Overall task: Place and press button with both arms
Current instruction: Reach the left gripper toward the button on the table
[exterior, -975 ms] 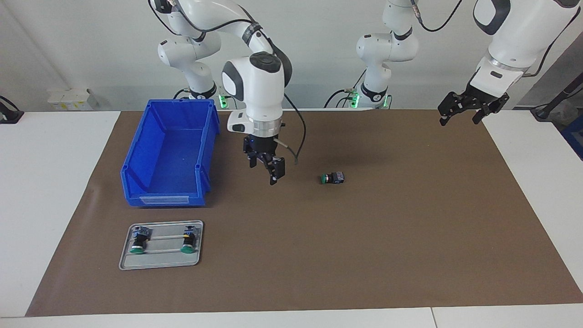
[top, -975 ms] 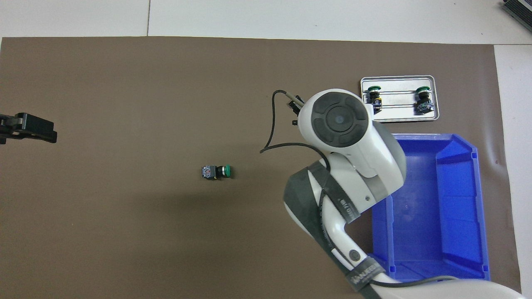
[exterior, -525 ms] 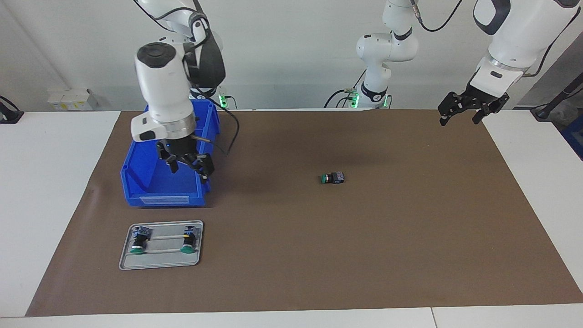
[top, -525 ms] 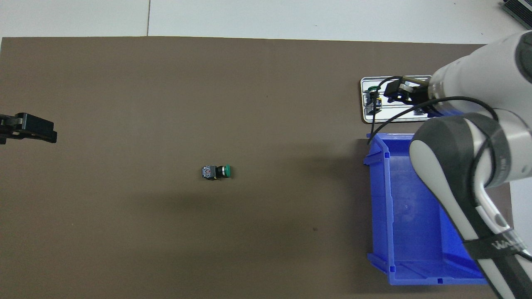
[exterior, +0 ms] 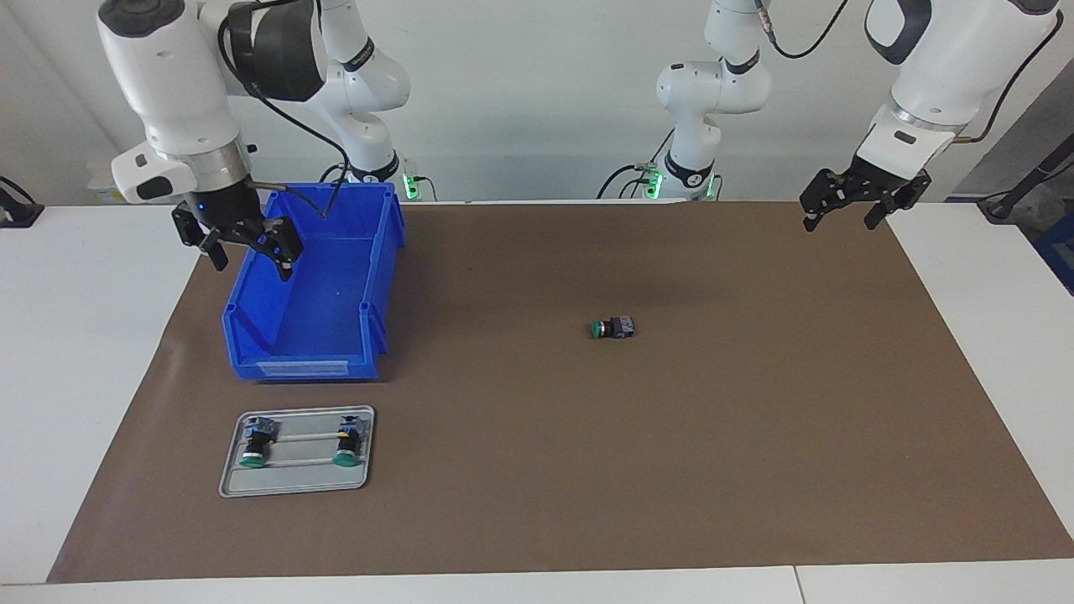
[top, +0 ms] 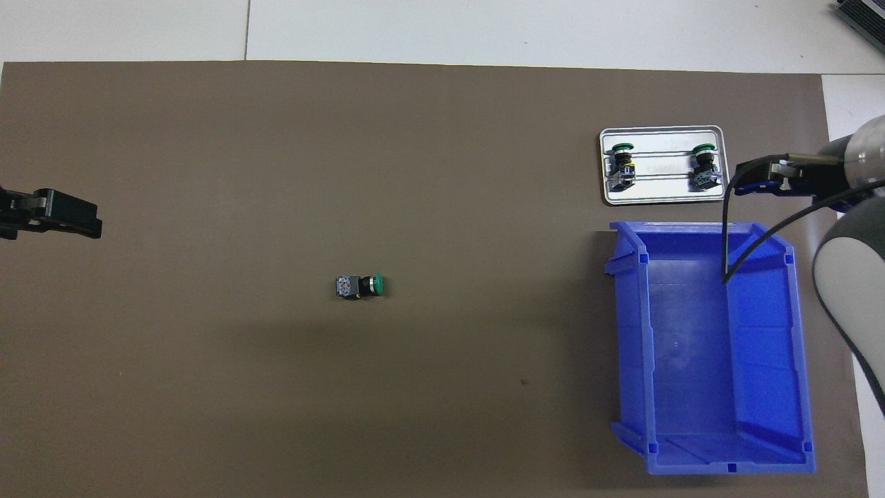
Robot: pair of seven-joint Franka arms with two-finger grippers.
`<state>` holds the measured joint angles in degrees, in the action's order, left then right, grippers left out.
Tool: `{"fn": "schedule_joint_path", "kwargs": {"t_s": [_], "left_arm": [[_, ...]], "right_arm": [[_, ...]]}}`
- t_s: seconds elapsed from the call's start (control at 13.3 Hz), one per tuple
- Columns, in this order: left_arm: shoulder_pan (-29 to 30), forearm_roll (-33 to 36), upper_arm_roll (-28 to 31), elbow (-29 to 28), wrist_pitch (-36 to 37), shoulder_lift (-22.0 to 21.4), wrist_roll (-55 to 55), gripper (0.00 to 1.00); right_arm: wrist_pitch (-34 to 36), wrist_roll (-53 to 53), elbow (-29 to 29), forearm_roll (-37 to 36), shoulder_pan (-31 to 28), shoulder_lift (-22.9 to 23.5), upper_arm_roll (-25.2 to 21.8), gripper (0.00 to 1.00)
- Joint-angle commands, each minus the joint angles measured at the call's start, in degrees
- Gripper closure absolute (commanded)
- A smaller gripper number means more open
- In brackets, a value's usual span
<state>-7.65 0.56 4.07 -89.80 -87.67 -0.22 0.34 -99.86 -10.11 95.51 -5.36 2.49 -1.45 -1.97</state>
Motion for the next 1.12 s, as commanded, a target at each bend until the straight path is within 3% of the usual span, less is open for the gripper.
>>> {"fn": "schedule_joint_path", "kwargs": {"t_s": [0.0,0.22,0.75,1.05], "left_arm": [[-2.80,-0.29,-0.11,-2.57,-1.72,-1.81,0.09,0.00],[-6.48,-4.22,-0.56,-6.42,-5.75,-3.38,9.37,0.00],[-13.35,-6.88,-0.64,-12.31,-8.04,-6.10,45.84,0.00],[-16.77,-6.88,-0.64,-16.63,-13.05,-7.43,57.30,0.00]], "right_arm": [[7.71,3.17,-3.29,1.14,-1.17,-2.41,0.31,0.00],[13.37,3.25,-5.17,1.40,-1.87,-2.06,0.31,0.00],[11.88,6.41,-1.82,1.84,-1.96,-3.73,0.31,0.00],[12.58,7.03,-3.13,1.58,-1.88,-3.03,0.48,0.00]]}}
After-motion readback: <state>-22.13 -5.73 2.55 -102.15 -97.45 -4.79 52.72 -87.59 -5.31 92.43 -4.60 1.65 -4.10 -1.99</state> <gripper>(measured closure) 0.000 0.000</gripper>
